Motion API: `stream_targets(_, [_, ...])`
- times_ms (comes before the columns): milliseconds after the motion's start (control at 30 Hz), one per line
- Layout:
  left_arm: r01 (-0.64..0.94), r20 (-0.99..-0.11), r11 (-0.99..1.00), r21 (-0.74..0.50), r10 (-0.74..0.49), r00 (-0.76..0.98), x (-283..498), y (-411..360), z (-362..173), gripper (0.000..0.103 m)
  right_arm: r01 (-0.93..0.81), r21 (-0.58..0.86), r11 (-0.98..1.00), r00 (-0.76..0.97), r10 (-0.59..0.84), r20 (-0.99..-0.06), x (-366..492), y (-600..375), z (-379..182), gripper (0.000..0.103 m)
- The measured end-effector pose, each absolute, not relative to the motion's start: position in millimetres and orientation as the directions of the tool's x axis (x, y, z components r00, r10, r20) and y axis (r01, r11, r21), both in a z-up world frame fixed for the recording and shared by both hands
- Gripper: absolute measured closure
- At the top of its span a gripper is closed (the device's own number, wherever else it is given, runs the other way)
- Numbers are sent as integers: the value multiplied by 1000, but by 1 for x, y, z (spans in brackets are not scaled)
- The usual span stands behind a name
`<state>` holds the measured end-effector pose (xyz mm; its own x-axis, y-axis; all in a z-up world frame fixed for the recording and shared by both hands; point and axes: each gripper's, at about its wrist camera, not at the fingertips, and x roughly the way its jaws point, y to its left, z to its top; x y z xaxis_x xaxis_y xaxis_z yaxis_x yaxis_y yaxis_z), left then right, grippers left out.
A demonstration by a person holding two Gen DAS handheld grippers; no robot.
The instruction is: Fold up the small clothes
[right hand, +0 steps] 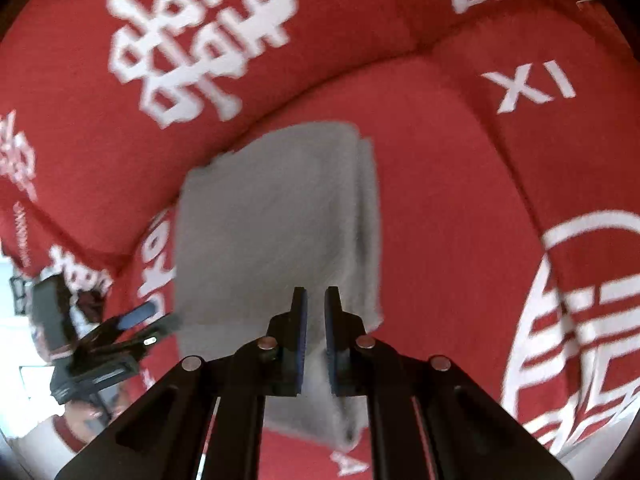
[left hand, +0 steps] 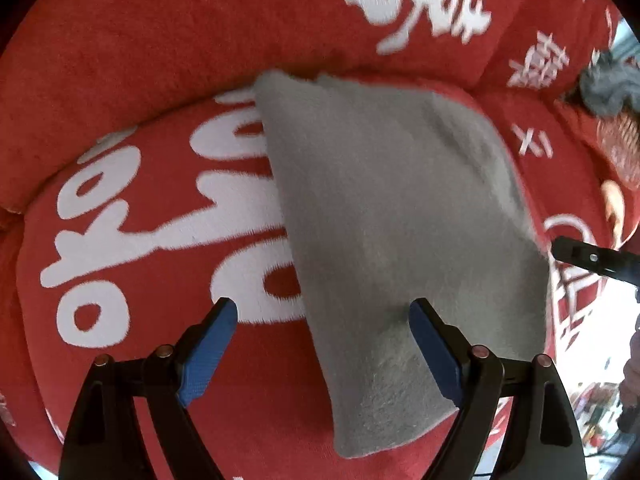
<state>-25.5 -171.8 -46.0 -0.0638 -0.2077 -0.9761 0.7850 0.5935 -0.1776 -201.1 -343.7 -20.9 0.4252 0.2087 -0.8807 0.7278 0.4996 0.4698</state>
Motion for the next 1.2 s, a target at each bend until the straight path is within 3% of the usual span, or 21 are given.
stream_targets(100, [760,-975,617,-204,-201,-98,-29,-169,-63,14,741,415,529,366,200,-909,-195,-328,-39,94])
stream_targets(167, [743,-974,635,-211,-199,-107,-28,-165,-68,7,760,383,526,336,187,-923,-198,-327,-57,101])
stream_targets(233, [736,-973,640,-219,-200,-116,-28,-162,-67,7,745,397,535,363,175,-915,-199,-327,-63,103])
stream_targets(400, [754,-979,628,-190,-177,-100,-32,-161,-59,7,752,311,581,276,151,-949,-200,-320,-63,103])
stream_targets(433, [753,-980,630,-189,-175,-99,-32,-158,-58,7,773,255,581,211,145,-967,-205,-319,-66,99])
stream_targets(633, [760,-982,626,-175,-165,-91,-32,-159,-49,7,835,319,449,256,196,-947,-244,-325,-59,96])
stream_targets(1200, [776,-987,613,-150,-137,-82,-35,-172,-38,7,847,338,411,270,217,-938,-248,-319,-51,96])
